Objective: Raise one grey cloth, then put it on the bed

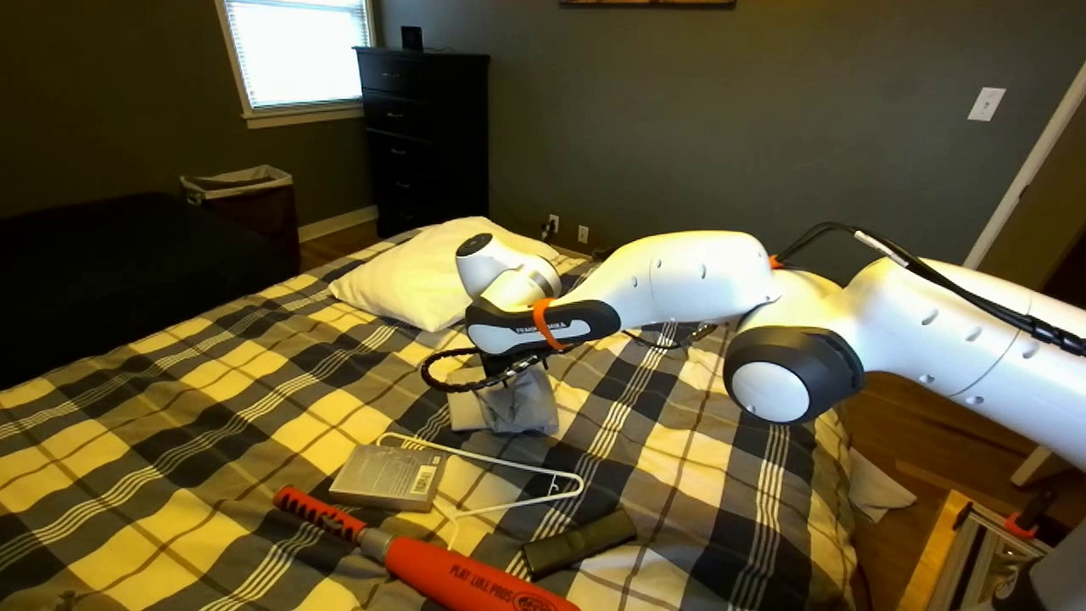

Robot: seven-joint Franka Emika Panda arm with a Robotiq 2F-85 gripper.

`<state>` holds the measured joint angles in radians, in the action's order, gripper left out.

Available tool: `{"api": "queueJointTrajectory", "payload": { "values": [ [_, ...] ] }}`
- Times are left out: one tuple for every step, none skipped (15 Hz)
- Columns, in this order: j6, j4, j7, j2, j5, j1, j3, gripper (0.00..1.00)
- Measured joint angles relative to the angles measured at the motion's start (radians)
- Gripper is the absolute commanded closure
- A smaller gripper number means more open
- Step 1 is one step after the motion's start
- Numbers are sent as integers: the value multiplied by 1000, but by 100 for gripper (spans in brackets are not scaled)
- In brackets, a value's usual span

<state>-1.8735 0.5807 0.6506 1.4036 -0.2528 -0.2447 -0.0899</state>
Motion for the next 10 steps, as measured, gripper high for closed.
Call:
{"api": "queueJointTrajectory", "payload": {
  "values": [
    [0, -6, -16, 1, -2, -4, 0, 0],
    [0, -10, -37, 1, -4, -9, 0, 0],
    [0, -17, -61, 1, -9, -17, 0, 0],
    [-1, -26, -82, 1, -16, -26, -1, 0],
    [-1, -34, -100, 1, -22, -36, -3, 0],
    [-1, -41, -117, 1, -27, -46, -5, 0],
    [-1, -47, -129, 1, -30, -53, -8, 0],
    [-1, -49, -135, 1, -31, -56, -10, 0],
    [0, -50, -143, 1, -31, -56, -12, 0],
    [2, -50, -149, 1, -31, -54, -12, 0]
  ]
}}
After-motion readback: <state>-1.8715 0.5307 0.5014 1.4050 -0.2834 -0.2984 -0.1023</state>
